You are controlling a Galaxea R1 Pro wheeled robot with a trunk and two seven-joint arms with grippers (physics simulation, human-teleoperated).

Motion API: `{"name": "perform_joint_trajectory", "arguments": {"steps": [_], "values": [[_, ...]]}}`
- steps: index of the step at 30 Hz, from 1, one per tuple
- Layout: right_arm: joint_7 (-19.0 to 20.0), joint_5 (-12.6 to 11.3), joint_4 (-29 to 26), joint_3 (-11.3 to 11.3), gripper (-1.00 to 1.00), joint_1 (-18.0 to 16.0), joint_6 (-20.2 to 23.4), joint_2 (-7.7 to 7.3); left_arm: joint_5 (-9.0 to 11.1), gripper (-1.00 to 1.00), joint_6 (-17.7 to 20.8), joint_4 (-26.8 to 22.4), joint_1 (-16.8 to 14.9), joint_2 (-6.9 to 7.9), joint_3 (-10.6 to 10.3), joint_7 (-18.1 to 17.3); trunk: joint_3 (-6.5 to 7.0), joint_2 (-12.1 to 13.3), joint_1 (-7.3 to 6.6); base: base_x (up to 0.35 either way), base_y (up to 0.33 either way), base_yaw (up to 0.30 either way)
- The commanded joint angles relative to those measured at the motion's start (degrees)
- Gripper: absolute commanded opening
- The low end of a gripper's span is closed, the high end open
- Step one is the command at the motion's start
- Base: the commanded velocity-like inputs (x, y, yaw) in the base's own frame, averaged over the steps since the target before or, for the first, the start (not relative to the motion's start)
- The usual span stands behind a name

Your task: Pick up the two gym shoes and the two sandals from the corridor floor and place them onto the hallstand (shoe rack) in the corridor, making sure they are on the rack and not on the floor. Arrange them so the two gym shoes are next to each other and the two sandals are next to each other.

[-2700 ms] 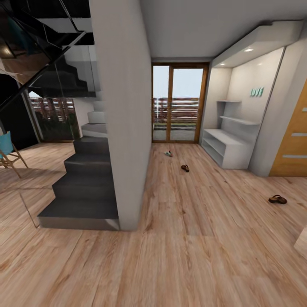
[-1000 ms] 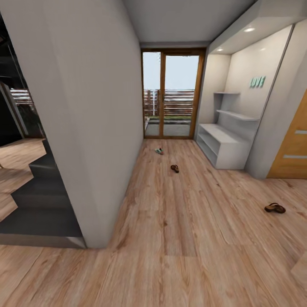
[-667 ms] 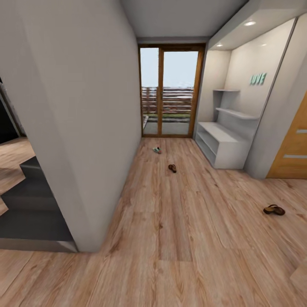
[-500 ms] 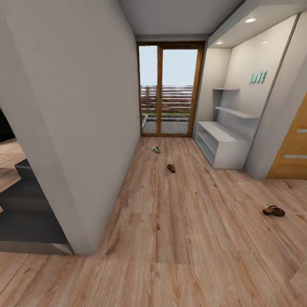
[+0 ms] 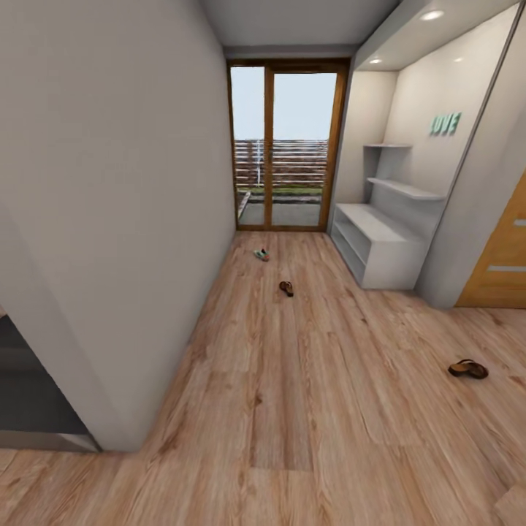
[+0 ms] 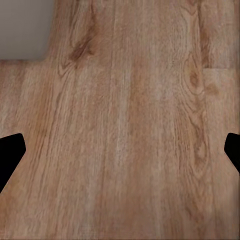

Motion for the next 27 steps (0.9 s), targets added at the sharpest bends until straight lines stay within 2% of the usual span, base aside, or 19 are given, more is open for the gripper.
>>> {"name": "perform_joint_trajectory", "arguments": {"steps": [1,10,27], "values": [[0.0,-0.6,0.1,0.2,1.00,0.0,-0.2,-0.02,0.0,1.00,-0.2,0.0,0.0,0.02,0.0,0.0,-0.15,0.0,0.02,0.280,-0.211,0.000],[0.0,-0.6,0.0,0.2,1.00,0.0,-0.3,-0.02,0.0,1.00,-0.2,0.0,0.0,0.08,0.0,0.0,-0.78,0.0,0.02,0.295,-0.181,0.000],[0.5,-0.2,0.2,0.5,1.00,0.0,-1.9,-0.11,0.0,1.00,-0.2,0.0,0.0,0.09,0.0,0.0,-0.89,0.0,0.02,0.322,-0.110,0.000]]}}
